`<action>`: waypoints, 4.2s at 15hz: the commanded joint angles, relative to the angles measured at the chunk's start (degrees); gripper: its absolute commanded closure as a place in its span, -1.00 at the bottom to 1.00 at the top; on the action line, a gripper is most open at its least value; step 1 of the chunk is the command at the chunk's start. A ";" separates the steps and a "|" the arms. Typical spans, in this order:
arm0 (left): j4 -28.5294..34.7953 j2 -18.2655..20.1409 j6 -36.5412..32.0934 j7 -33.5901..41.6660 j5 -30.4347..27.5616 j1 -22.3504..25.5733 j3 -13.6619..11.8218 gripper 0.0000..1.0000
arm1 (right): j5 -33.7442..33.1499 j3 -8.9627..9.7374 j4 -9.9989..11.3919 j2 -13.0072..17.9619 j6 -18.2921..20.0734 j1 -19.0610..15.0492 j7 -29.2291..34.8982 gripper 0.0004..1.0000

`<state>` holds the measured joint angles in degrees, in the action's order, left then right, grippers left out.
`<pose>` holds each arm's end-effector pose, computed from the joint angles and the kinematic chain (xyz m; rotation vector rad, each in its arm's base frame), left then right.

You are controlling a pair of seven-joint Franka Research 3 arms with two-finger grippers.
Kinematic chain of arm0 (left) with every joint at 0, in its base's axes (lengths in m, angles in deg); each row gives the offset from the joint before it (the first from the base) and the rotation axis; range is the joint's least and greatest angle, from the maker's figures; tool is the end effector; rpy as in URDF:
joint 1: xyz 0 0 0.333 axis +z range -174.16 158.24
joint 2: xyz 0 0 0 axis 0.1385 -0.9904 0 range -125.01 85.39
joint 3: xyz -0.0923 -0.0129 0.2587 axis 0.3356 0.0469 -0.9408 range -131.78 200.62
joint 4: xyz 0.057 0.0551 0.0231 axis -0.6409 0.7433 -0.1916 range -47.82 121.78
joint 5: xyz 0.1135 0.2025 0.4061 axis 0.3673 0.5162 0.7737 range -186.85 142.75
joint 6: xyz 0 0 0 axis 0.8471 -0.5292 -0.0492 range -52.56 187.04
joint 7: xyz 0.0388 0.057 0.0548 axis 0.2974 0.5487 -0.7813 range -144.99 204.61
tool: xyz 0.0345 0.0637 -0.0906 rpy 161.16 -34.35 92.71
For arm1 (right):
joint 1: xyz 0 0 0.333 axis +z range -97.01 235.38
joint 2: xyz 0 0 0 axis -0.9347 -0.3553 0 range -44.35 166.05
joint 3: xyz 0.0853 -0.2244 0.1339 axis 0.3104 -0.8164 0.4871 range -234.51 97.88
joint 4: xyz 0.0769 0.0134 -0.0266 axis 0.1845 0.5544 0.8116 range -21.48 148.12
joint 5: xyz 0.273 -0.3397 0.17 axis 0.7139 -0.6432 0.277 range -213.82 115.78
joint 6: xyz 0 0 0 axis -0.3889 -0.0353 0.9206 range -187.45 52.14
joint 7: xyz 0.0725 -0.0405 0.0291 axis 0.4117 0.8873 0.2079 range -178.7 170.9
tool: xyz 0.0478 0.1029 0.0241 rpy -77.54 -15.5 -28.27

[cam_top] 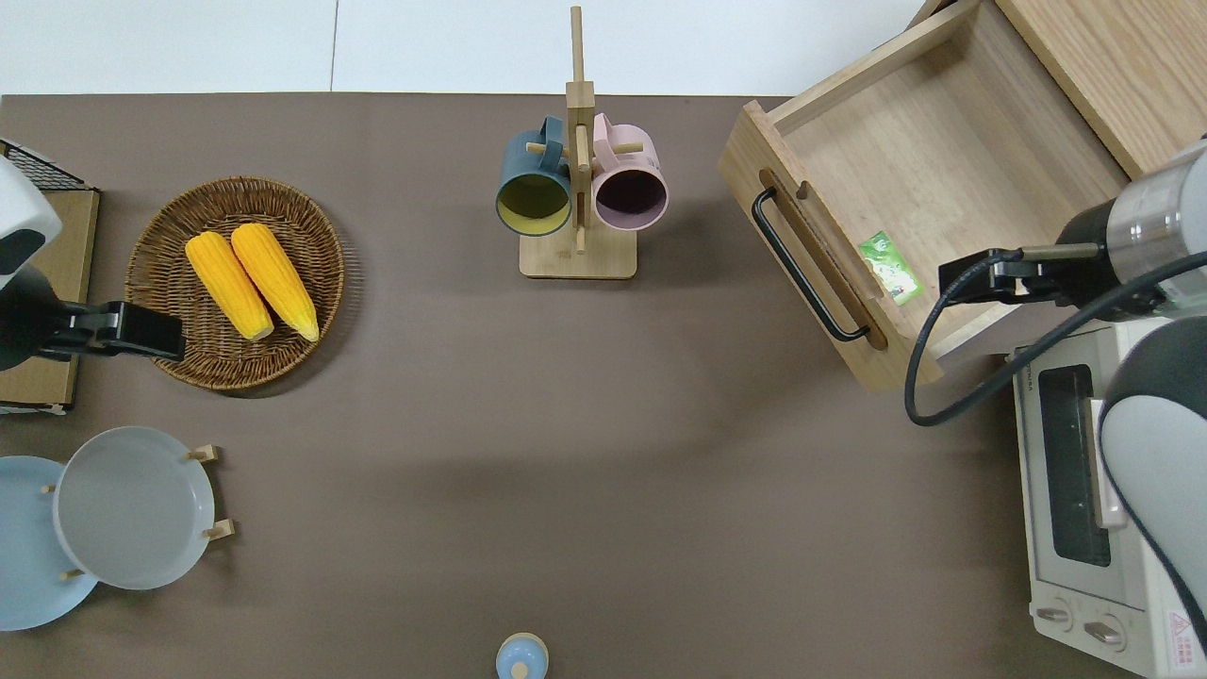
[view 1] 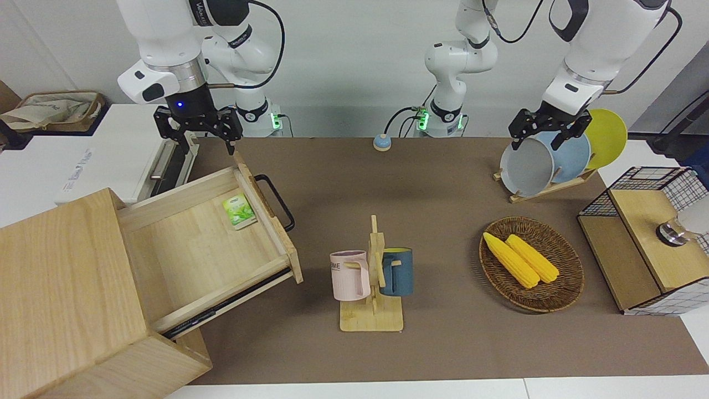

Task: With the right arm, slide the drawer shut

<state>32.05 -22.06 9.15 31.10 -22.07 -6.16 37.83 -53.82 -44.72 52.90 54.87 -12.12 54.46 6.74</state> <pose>0.6359 -0.0173 0.5777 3.1377 -0.0793 -0.0523 0.6523 0.0795 0.5971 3.1068 -0.0573 0.0884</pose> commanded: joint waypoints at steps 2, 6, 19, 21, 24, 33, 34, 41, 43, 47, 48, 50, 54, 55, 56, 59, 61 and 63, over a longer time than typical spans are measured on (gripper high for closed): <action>-1.40 -0.65 -1.13 0.56 0.98 0.22 0.37 -0.99 | 2.69 0.31 0.31 0.01 0.52 -0.83 -2.28 -0.97; -1.49 -0.65 -1.13 0.56 0.98 0.22 0.37 -0.99 | 2.60 0.22 0.31 0.01 2.27 -0.83 -6.59 -0.97; -1.49 -0.65 -1.13 0.56 0.98 0.22 0.37 -0.99 | 2.16 0.22 0.05 0.01 2.28 -0.74 -6.77 1.00; -1.40 -0.65 -1.13 0.56 0.98 0.22 0.37 -0.99 | 1.90 0.22 0.05 0.01 2.28 -0.74 -6.77 1.00; -1.49 -0.65 -1.13 0.56 0.98 0.22 0.37 -0.99 | 1.46 0.13 -0.21 0.18 2.37 -0.39 -7.03 1.00; -1.49 -0.65 -1.13 0.56 0.98 0.22 0.37 -0.99 | -6.80 0.57 -4.87 0.80 1.76 5.58 -3.00 1.00; -1.49 -0.65 -1.13 0.56 0.98 0.22 0.37 -0.99 | -7.33 0.57 -5.39 0.80 1.49 6.81 -1.16 1.00; -1.49 -0.65 -1.13 0.56 0.98 0.22 0.37 -0.99 | -9.44 0.66 -5.84 0.01 0.00 15.94 19.29 1.00; -1.40 -0.65 -1.13 0.56 0.98 0.22 0.37 -0.99 | -9.09 0.66 -5.49 -1.65 0.00 17.97 27.81 1.00; -1.49 -0.65 -1.13 0.56 0.98 0.22 0.37 -0.99 | -8.65 0.57 -5.40 -6.13 -0.18 21.41 45.23 1.00; -1.40 -0.65 -1.13 0.56 0.98 0.22 0.37 -0.99 | -8.65 0.57 -5.40 -7.28 -0.18 21.84 48.05 1.00; -1.40 -0.65 -1.13 0.56 0.98 0.22 0.37 -0.99 | -8.48 0.57 -5.40 -9.21 -1.31 22.81 54.63 1.00; -1.49 -0.65 -1.13 0.56 0.98 0.22 0.37 -0.99 | -8.21 0.48 -2.59 -12.02 -4.92 22.20 67.39 1.00; -1.40 -0.65 -1.13 0.56 0.98 0.22 0.37 -0.99 | -8.12 0.39 -2.24 -12.90 -5.54 21.77 70.45 1.00; -1.49 -0.65 -1.13 0.56 0.98 0.22 0.37 -0.99 | -7.69 0.22 -2.06 -13.26 -5.80 21.41 73.44 1.00; -1.49 -0.65 -1.13 0.56 0.98 0.22 0.37 -0.99 | -7.51 0.04 -1.01 -14.40 -7.47 20.27 78.47 1.00; -1.49 -0.65 -1.13 0.56 0.98 0.22 0.37 -0.99 | -7.51 -0.05 -0.92 -15.37 -7.74 19.30 79.19 1.00; -1.49 -0.65 -1.13 0.56 0.98 0.22 0.37 -0.99 | -7.51 -0.05 -0.92 -15.90 -8.70 19.21 79.36 1.00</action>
<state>32.05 -22.06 9.15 31.10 -22.07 -6.16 37.83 -61.77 -45.42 51.12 39.45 -18.48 74.80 84.04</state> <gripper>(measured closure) 0.004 0.991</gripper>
